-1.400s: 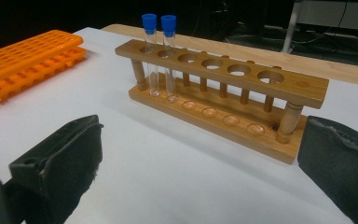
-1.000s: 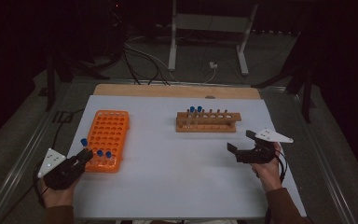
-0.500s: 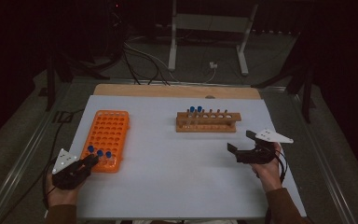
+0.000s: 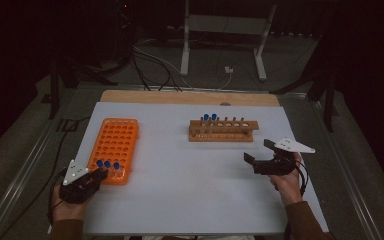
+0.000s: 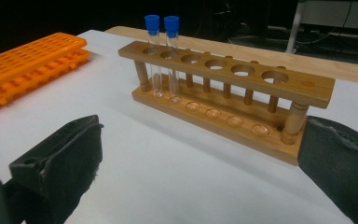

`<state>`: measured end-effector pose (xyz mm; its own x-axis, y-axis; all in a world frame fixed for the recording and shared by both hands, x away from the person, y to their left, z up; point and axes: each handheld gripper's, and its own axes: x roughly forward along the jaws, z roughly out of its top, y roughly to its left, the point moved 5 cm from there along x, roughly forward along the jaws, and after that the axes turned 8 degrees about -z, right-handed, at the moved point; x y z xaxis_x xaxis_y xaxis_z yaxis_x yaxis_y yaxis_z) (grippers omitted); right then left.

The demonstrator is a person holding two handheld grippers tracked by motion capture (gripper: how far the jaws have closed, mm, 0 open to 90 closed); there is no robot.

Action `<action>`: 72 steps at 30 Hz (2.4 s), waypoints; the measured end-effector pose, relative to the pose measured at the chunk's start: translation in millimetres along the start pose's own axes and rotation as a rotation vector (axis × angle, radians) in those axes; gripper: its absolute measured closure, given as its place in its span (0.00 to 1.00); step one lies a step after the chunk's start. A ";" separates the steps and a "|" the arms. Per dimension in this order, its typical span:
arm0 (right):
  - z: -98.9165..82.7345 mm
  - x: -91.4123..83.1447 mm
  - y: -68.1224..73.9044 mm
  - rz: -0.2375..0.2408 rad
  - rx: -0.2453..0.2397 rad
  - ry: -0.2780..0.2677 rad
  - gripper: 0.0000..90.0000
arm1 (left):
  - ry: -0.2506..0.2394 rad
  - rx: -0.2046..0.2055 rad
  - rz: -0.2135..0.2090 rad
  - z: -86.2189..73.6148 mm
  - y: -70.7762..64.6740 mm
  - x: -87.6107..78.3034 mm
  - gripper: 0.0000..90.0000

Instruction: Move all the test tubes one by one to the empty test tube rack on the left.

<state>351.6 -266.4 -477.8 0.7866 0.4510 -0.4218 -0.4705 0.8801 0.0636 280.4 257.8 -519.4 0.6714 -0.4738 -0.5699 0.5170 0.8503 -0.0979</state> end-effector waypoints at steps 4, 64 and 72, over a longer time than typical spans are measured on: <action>-1.0 0.2 0.3 0.002 -0.001 0.003 0.00 | -0.002 -0.001 0.003 -1.1 -0.5 -0.7 0.87; 35.4 34.4 13.3 0.036 -0.004 0.029 0.00 | -0.101 0.098 -0.312 66.1 -122.6 59.0 0.01; 49.8 56.8 20.1 0.038 -0.022 0.044 0.00 | -0.121 0.098 -0.309 68.9 -121.8 67.5 0.01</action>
<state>406.8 -215.7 -455.4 0.7500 0.4767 -0.4586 -0.5090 0.8587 0.0603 299.3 106.5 -489.7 0.5298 -0.7343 -0.4243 0.7506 0.6389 -0.1685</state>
